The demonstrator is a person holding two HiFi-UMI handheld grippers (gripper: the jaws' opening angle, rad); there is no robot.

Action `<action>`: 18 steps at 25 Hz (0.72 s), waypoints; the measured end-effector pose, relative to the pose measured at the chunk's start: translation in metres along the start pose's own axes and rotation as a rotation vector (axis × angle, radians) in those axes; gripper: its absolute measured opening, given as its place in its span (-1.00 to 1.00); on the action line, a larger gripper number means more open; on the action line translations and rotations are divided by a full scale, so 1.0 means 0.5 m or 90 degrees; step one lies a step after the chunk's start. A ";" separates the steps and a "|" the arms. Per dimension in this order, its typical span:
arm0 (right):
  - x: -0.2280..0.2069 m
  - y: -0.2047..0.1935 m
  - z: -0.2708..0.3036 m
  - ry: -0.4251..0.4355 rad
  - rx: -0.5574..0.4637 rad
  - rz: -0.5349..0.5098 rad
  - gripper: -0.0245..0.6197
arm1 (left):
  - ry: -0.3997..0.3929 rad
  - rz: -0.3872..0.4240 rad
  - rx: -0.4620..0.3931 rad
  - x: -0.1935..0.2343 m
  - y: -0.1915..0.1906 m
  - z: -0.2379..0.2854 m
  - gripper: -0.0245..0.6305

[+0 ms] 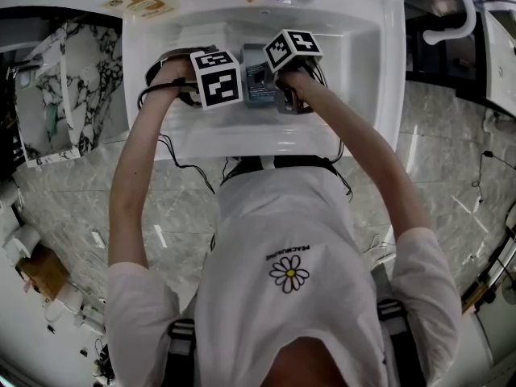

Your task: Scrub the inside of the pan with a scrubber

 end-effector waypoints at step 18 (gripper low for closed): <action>-0.021 0.003 -0.214 -0.186 -0.258 -0.168 -0.75 | 0.021 0.007 -0.019 -0.001 0.003 0.009 -0.50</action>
Point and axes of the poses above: the fingertips, and each gripper's own axes: z forward along the fingers, x to its left, y out of its top, the point moved 6 cm from there along -z, backward along the fingers, and after that the axes turned 3 degrees about -y, right-handed, at the moved point
